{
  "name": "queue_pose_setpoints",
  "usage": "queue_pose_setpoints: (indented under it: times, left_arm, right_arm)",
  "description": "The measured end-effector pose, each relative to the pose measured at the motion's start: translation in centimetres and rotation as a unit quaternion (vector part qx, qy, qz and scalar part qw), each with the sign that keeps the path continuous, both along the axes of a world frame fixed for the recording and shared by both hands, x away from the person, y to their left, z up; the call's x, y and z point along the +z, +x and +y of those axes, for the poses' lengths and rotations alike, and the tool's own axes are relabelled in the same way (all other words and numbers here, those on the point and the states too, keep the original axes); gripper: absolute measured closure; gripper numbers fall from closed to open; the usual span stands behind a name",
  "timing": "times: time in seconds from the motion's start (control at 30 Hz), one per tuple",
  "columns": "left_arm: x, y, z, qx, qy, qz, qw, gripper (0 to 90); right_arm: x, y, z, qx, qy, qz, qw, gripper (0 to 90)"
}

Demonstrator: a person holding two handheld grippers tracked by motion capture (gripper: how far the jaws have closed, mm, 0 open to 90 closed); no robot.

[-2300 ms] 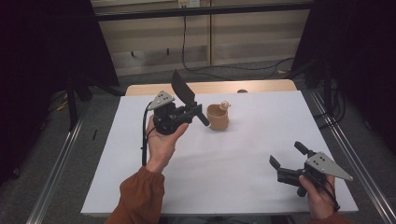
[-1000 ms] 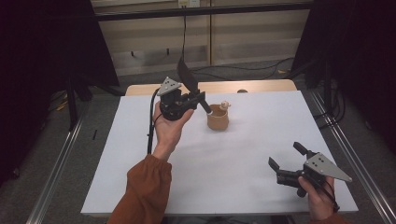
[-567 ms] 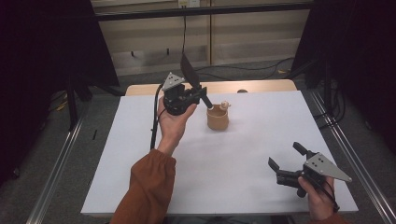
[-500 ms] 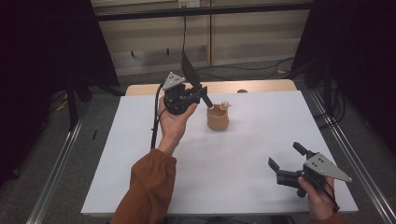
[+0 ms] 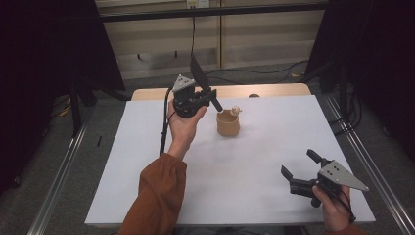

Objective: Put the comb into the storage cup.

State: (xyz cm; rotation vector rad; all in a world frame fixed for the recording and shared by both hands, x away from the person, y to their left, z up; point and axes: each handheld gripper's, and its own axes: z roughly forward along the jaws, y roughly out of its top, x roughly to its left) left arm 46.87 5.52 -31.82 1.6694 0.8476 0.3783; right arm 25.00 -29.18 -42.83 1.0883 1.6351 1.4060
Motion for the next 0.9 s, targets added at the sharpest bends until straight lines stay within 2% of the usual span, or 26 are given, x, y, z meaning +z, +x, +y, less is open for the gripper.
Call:
queue_pose_setpoints:
  times: [0.13,0.37,0.5,0.6,0.9]
  left_arm:
    - [-0.3,0.2,-0.4,0.003,0.000,0.003,1.0000,73.0]
    - [-1.0,0.5,-1.0,0.002,0.017,0.004,0.9998,73.0]
    - [-1.3,0.6,-1.4,-0.002,0.015,0.005,0.9999,73.0]
    - [-1.5,0.7,-1.6,-0.006,0.025,-0.001,0.9997,73.0]
    - [-2.3,0.9,-2.1,-0.009,0.035,0.005,0.9993,73.0]
  right_arm:
    - [0.0,0.0,0.0,-0.001,0.000,0.000,1.0000,0.0]
    - [0.0,0.0,-0.1,0.003,0.001,0.003,1.0000,0.0]
    - [0.0,0.0,-0.1,0.001,0.001,0.002,1.0000,0.0]
    - [0.0,0.0,-0.1,0.002,0.000,0.001,1.0000,0.0]
    - [-0.1,0.0,-0.1,0.004,-0.001,0.001,1.0000,0.0]
